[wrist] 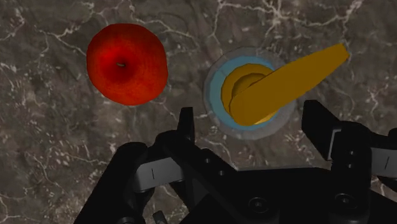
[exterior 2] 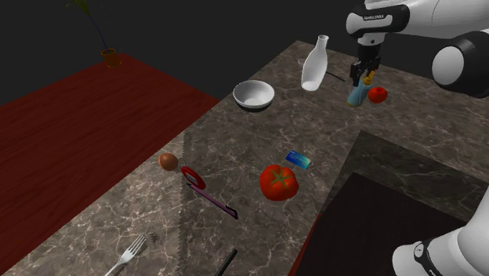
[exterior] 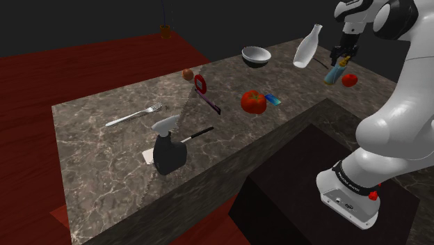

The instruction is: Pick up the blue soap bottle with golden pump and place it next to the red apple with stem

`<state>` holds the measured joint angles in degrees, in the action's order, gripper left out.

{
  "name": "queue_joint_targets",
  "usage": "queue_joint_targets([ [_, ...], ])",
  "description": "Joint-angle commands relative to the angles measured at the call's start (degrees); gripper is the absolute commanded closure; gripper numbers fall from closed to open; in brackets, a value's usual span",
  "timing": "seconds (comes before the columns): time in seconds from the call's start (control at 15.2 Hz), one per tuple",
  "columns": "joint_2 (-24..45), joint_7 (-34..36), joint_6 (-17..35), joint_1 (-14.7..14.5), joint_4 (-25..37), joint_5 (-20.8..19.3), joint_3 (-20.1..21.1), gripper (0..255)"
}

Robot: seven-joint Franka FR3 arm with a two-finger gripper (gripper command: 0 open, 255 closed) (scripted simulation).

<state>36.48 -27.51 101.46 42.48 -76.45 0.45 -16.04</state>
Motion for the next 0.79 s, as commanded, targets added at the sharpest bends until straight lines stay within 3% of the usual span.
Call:
queue_joint_targets([
  [0.0, 0.0, 0.0, 0.0, 0.0, 0.0, 0.0, 0.0, 0],
  [0.26, 0.0, 0.0, 0.0, 0.0, 0.0, 0.0, 0.0, 0],
  [0.53, 1.0, -0.1, -7.9, 0.3, 8.8, 0.2, 0.1, 0],
  [0.73, 1.0, -0.1, -7.8, 0.3, 8.8, 0.2, 0.1, 0],
])
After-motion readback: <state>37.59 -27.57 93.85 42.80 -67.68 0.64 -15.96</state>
